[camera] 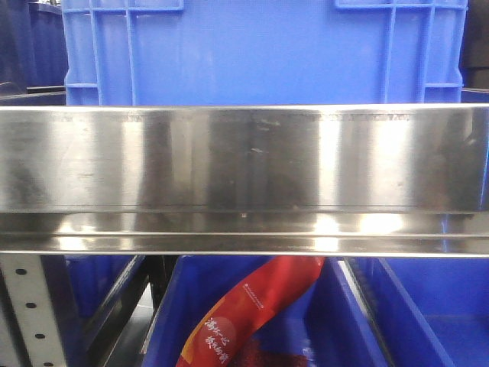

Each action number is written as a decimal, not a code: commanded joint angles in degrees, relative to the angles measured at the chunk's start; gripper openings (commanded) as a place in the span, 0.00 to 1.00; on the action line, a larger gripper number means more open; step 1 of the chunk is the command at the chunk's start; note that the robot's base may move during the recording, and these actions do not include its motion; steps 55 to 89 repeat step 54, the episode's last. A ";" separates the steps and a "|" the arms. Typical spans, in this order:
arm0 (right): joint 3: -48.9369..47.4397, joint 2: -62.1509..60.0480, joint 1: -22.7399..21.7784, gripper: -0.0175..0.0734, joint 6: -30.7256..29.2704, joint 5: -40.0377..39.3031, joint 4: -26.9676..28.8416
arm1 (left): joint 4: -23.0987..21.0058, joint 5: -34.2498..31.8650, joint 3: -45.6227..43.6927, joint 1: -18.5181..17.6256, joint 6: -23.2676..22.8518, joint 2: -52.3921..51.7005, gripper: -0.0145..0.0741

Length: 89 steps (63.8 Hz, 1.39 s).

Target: Grab block from conveyor and place in blue bin

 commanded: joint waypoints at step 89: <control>0.09 -0.16 -0.23 0.01 0.00 -1.52 0.17 | 0.20 -1.04 -0.08 0.17 -0.24 -0.31 0.04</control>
